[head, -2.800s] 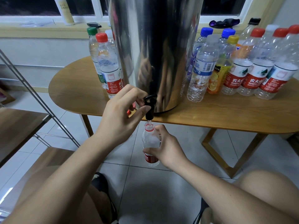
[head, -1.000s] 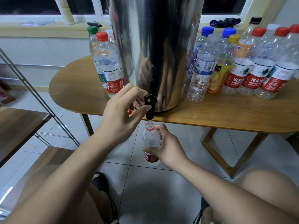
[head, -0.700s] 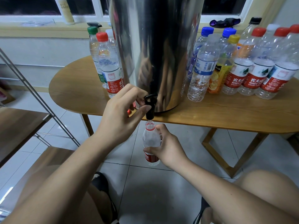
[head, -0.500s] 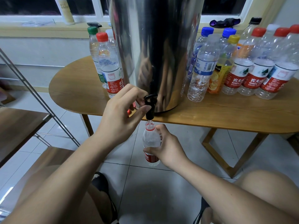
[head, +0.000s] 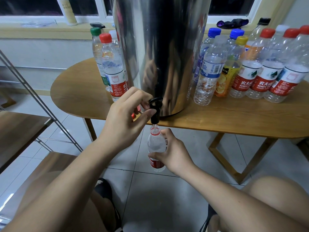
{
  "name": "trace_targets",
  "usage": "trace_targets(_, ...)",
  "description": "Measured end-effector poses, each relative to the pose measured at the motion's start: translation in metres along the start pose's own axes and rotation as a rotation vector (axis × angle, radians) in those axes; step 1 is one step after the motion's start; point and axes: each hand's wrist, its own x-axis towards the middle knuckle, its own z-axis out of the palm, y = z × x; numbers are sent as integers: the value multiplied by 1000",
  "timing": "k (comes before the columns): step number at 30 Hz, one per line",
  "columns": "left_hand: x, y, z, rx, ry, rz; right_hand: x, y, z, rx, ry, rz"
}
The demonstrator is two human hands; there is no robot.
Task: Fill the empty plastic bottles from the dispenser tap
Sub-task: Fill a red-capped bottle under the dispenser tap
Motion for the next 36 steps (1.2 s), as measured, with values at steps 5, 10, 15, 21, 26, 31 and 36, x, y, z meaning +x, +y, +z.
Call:
trace_targets(5, 0, 1, 0, -1, -4, -5, -1, 0, 0, 3, 4, -4)
trace_targets(10, 0, 1, -1, 3, -4, -5, -1, -1, 0, -4, 8, -4)
trace_targets(15, 0, 1, 0, 0, -2, -4, -1, -2, -1, -4, 1, -7)
trace_targets(21, 0, 0, -1, 2, -3, -3, -1, -2, -1, -6, -1, -3)
trace_targets(26, -1, 0, 0, -2, -4, -6, -1, -3, -2, -9, -8, -4)
trace_targets(31, 0, 1, -1, 0, 0, -10, -1, -2, -1, -8, -3, -9)
trace_targets(36, -1, 0, 0, -8, 0, -8, -1, 0, 0, 1, 0, -4)
